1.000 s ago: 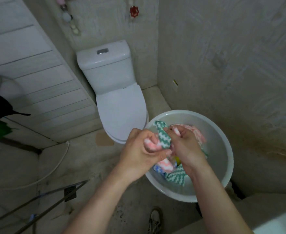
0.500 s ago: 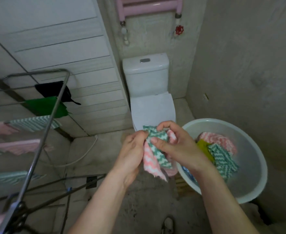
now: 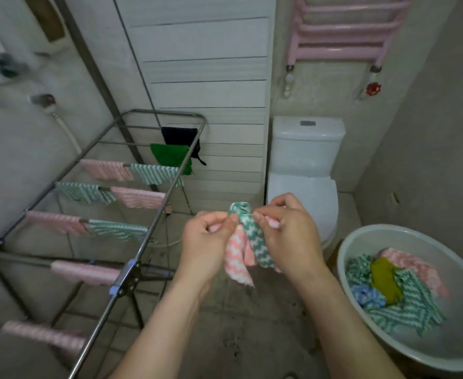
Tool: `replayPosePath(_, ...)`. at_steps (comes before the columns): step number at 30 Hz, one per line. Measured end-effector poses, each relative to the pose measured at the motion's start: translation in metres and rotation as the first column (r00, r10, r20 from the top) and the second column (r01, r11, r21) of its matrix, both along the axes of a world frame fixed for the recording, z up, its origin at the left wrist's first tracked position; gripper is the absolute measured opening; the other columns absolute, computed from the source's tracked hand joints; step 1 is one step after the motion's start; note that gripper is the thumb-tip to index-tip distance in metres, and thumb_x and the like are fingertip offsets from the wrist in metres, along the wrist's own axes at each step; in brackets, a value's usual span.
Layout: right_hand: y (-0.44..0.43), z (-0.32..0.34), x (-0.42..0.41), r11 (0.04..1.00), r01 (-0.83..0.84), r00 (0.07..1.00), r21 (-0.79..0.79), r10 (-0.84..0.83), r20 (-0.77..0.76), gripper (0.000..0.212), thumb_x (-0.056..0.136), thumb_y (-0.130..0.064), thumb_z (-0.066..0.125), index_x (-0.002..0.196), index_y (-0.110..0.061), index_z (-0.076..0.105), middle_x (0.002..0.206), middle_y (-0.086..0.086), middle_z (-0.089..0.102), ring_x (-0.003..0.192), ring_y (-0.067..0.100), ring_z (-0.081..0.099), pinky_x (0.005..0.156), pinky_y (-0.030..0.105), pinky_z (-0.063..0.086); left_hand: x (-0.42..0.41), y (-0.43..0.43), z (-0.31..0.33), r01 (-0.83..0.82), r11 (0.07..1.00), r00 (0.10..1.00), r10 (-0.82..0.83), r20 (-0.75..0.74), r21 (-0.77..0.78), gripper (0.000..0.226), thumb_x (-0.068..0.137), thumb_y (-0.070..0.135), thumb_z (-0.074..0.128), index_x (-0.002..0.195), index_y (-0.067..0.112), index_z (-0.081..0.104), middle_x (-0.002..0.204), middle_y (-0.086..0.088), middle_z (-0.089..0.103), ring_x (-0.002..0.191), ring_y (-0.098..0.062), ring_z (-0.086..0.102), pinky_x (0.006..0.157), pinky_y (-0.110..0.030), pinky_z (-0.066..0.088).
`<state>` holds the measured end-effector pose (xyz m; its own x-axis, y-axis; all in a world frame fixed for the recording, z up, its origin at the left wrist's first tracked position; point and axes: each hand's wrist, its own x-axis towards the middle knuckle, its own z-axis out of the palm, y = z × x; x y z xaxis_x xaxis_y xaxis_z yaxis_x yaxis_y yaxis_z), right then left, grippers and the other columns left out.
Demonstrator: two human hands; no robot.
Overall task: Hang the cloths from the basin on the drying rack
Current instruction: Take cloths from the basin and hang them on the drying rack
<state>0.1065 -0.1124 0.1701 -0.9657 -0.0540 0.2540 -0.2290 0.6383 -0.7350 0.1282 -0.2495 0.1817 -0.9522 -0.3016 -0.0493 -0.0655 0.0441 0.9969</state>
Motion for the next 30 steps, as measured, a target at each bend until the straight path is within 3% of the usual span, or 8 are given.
replayPosePath(6,-0.039,0.016,0.020,0.992,-0.114,0.993,-0.053,0.115,0.027,0.026,0.092,-0.038,0.055,0.092,-0.023,0.076,0.089,-0.004,0.056,0.082,0.015,0.059,0.076,0.034,0.050,0.019,-0.042,0.005,-0.066,0.995,0.993,0.058,0.106,0.077,0.017,0.083,0.010,0.068,0.092,-0.004,0.068,0.071,-0.013,0.065,0.066,-0.025,0.060,0.069,-0.036,0.052)
replayPosePath(10,-0.071,0.034,0.032,0.962,-0.236,0.965,-0.139,0.249,0.083,0.029,0.087,-0.045,0.060,0.071,-0.024,0.071,0.075,-0.007,0.063,0.070,0.007,0.059,0.063,0.030,0.045,0.035,-0.069,0.016,0.102,0.990,0.993,-0.096,0.064,-0.100,0.013,0.088,0.004,0.059,0.085,0.010,0.070,0.081,-0.006,0.067,0.073,-0.013,0.062,0.065,-0.020,0.048)
replayPosePath(15,-0.081,0.042,0.031,0.784,-0.220,0.875,-0.580,0.422,0.238,0.016,0.088,-0.022,0.067,0.079,-0.010,0.074,0.075,0.003,0.074,0.072,0.019,0.067,0.070,0.035,0.053,0.050,-0.086,0.030,0.136,0.988,0.991,-0.134,0.029,-0.076,0.027,0.090,0.007,0.057,0.070,0.018,0.070,0.078,0.000,0.064,0.078,-0.013,0.059,0.075,-0.024,0.044)
replayPosePath(18,-0.090,0.042,0.035,0.627,-0.147,0.761,-0.765,0.565,0.318,0.038,0.078,-0.027,0.075,0.084,0.007,0.062,0.083,0.024,0.059,0.076,0.035,0.051,0.076,0.047,0.040,0.060,-0.095,0.035,0.037,0.999,0.999,-0.038,0.026,0.008,0.040,0.090,0.006,0.052,0.064,0.027,0.074,0.072,0.009,0.071,0.076,-0.006,0.064,0.074,-0.022,0.047)
replayPosePath(21,-0.097,0.042,0.038,0.534,-0.134,0.676,-0.835,0.665,0.317,0.037,0.074,-0.029,0.076,0.086,0.003,0.063,0.087,0.023,0.048,0.082,0.032,0.039,0.075,0.041,0.034,0.068,-0.102,0.039,-0.002,1.000,1.000,0.002,-0.007,0.011,0.034,0.088,0.008,0.052,0.064,0.022,0.071,0.071,0.002,0.069,0.077,-0.013,0.063,0.076,-0.032,0.046)
replayPosePath(23,-0.099,0.046,0.039,0.514,-0.126,0.666,-0.848,0.678,0.312,0.016,0.080,-0.020,0.072,0.072,-0.007,0.067,0.075,0.019,0.048,0.064,0.026,0.043,0.064,0.026,0.043,0.072,-0.108,0.040,-0.020,0.999,1.000,0.021,-0.016,0.041,0.022,0.083,0.014,0.056,0.065,0.012,0.069,0.071,-0.006,0.065,0.074,-0.018,0.060,0.071,-0.032,0.044)
replayPosePath(26,-0.102,0.053,0.040,0.470,-0.079,0.683,-0.879,0.668,0.296,0.024,0.081,-0.006,0.062,0.059,-0.015,0.067,0.065,0.007,0.055,0.055,0.013,0.047,0.053,0.019,0.042,0.081,-0.126,0.041,-0.041,0.995,0.998,0.044,-0.041,0.091,0.031,0.072,0.021,0.057,0.075,-0.010,0.056,0.072,-0.014,0.051,0.071,-0.022,0.049,0.064,-0.032,0.038)
replayPosePath(30,-0.108,0.061,0.041,0.385,0.058,0.714,-0.921,0.629,0.308,0.026,0.079,-0.006,0.051,0.055,-0.014,0.054,0.053,0.002,0.042,0.045,0.013,0.039,0.048,0.025,0.042,0.088,-0.140,0.045,0.048,0.999,0.999,-0.048,-0.008,0.011,0.021,0.087,0.009,0.053,0.069,0.006,0.063,0.068,-0.014,0.051,0.063,-0.022,0.050,0.056,-0.026,0.041)
